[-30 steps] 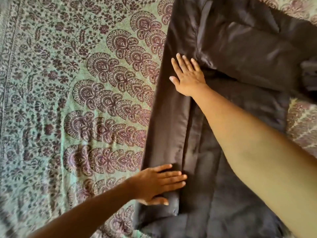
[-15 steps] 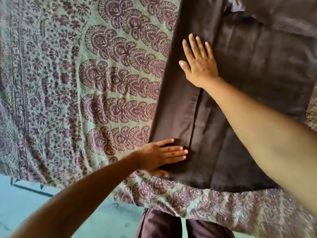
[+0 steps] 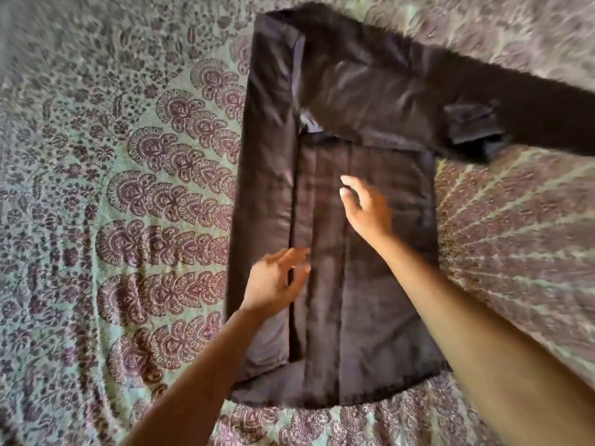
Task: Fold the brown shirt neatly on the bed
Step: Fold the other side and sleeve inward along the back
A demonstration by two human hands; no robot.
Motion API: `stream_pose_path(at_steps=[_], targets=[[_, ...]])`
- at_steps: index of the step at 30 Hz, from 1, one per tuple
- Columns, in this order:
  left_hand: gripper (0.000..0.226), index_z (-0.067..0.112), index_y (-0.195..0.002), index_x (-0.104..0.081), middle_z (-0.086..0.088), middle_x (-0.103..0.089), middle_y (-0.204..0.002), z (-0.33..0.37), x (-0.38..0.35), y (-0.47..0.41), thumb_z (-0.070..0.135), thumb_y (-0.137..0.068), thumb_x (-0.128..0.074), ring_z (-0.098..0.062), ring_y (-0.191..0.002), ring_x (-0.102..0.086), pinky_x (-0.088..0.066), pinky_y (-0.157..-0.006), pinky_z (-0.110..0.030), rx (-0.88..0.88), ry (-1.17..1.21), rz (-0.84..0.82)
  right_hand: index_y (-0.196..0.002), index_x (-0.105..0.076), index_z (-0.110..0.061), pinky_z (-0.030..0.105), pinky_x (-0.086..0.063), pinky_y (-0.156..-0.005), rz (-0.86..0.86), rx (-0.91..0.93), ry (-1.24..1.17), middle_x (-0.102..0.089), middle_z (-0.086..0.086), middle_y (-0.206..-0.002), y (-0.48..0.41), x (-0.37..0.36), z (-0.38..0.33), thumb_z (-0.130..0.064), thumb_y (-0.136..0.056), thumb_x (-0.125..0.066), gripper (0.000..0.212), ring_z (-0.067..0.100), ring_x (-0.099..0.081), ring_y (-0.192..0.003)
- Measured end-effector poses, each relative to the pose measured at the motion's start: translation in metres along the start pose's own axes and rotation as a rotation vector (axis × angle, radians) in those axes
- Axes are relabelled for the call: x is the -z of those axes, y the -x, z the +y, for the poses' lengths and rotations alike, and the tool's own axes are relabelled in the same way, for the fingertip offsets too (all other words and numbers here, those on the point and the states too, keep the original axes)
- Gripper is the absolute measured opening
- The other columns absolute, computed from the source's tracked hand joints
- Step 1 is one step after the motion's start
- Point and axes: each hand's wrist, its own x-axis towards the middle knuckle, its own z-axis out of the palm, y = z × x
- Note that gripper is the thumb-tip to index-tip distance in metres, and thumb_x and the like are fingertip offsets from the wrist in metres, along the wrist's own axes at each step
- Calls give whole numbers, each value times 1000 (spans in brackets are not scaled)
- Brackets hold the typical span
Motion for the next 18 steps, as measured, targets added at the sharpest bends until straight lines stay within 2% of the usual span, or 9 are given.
stream_pose_path(at_steps=[2,5,7,9,12,14,16,18], targets=[[43,23,-106,-66,5,-71,-91,21,-6,-40,47,-82,-39,-10,-82,-62,-45,-63,-24,89,91,44,-109,-66,-6,27,-41,-86,157,-73,10,-68,11,-109,-3,28,23,-31,-86,-41,42,28,-63,-101],[48,23,-100,-68,3,-71,-92,43,-22,-97,51,-79,-35,-10,-76,-64,-45,-62,-25,68,91,33,-104,-67,-5,37,-48,-81,370,-181,-36,-70,12,-102,-17,58,52,-22,-84,-44,35,31,-64,-95],[49,22,-102,-68,-1,-70,-98,53,-34,-136,50,-80,-34,-18,-84,-64,-49,-68,-29,26,21,6,-102,-66,-5,40,-49,-75,486,-253,-24,-69,15,-98,-28,77,67,-19,-83,-48,30,35,-64,-89],[41,21,-112,-64,-6,-64,-108,62,-45,-172,42,-84,-43,-28,-99,-60,-50,-79,-36,-1,-111,-50,-105,-65,-3,38,-47,-73,584,-306,41,-66,17,-101,-39,96,82,-11,-83,-55,25,35,-61,-91],[41,19,-129,-51,-4,-49,-130,77,-61,-212,28,-89,-53,-27,-120,-45,-40,-95,-39,11,-237,-150,-116,-61,-11,41,-42,-92,585,-443,204,-49,18,-132,-60,122,104,-13,-84,-58,32,33,-48,-118],[45,21,-134,-46,-2,-43,-136,83,-70,-230,30,-90,-52,-25,-126,-40,-37,-99,-40,41,-272,-208,-123,-59,-22,45,-29,-108,535,-561,272,-26,15,-150,-76,137,119,-20,-87,-57,36,32,-29,-135],[45,22,-134,-46,-2,-41,-137,86,-77,-240,33,-91,-51,-23,-127,-38,-38,-98,-41,94,-283,-263,-130,-52,-24,45,-19,-113,472,-613,262,-11,10,-156,-88,146,131,-25,-90,-54,40,29,-15,-141],[43,23,-132,-48,-1,-40,-136,87,-80,-244,33,-91,-52,-22,-127,-37,-40,-95,-40,123,-299,-276,-136,-45,-19,43,-19,-113,421,-602,233,-14,7,-156,-96,151,139,-26,-93,-49,44,28,-15,-142]])
